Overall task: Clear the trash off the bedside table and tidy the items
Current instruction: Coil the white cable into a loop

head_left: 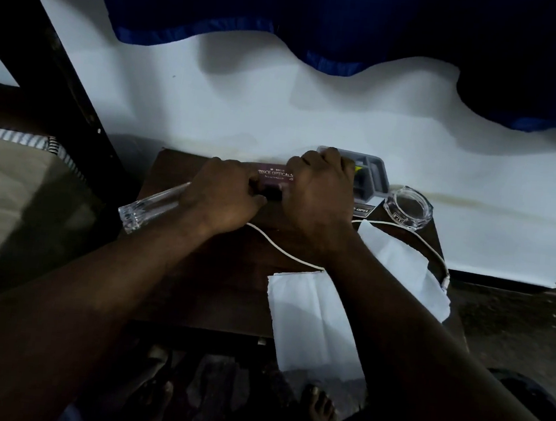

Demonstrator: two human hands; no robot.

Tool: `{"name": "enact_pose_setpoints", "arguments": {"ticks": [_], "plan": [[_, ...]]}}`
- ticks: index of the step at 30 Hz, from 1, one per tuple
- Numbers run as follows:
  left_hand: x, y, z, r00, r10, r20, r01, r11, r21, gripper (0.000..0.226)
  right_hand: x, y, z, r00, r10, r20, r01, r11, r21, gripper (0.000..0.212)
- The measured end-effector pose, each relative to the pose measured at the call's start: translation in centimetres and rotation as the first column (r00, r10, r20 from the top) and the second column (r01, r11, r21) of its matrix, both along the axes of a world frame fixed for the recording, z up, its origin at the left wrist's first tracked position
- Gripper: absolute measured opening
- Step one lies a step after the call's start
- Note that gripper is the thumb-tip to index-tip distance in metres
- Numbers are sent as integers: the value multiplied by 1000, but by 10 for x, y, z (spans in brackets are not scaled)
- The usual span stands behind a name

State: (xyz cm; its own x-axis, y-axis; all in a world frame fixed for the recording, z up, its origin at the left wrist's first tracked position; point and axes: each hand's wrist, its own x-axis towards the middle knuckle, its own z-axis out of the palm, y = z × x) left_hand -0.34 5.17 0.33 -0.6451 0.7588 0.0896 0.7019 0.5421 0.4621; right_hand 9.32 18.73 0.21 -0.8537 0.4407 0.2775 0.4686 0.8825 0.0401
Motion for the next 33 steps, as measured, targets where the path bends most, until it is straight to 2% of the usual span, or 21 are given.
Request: {"name": "enact_pose_setpoints", "arguments": {"ticks": [6, 9, 13, 15, 17, 22, 27, 31, 33], "plan": [[26, 9, -1, 992, -118, 38, 119, 992, -34, 17, 55, 7, 31, 997, -51, -62, 36, 975, -219, 24], [43, 14, -2, 979, -204, 14, 204, 975, -88, 18, 86, 9, 36, 995, -99, 24, 101, 940, -327, 24], [63, 24, -4, 964, -267, 1, 265, 959, -103, 18, 137, 9, 22, 956, -182, 230, 271, 850, -453, 29], [70, 29, -5, 959, -283, 12, 282, 952, -114, 19, 153, 10, 13, 941, -211, 264, 324, 785, -529, 30], [75, 35, -7, 953, -301, 13, 301, 945, -127, 18, 157, 13, 7, 944, -196, 267, 318, 759, -568, 32], [79, 48, -8, 959, -282, 26, 284, 954, -93, 17, 138, 24, 1, 945, -172, 280, 307, 764, -567, 38], [74, 59, -8, 973, -210, 100, 213, 977, -25, 9, 116, 31, -6, 908, -186, 375, 376, 755, -537, 47], [71, 68, -11, 975, -158, 155, 161, 987, -3, 8, 108, 35, -3, 911, -248, 331, 395, 759, -518, 22], [68, 72, -13, 972, -122, 199, 127, 992, -12, 15, 106, 37, 0, 927, -285, 242, 368, 811, -455, 23]]}}
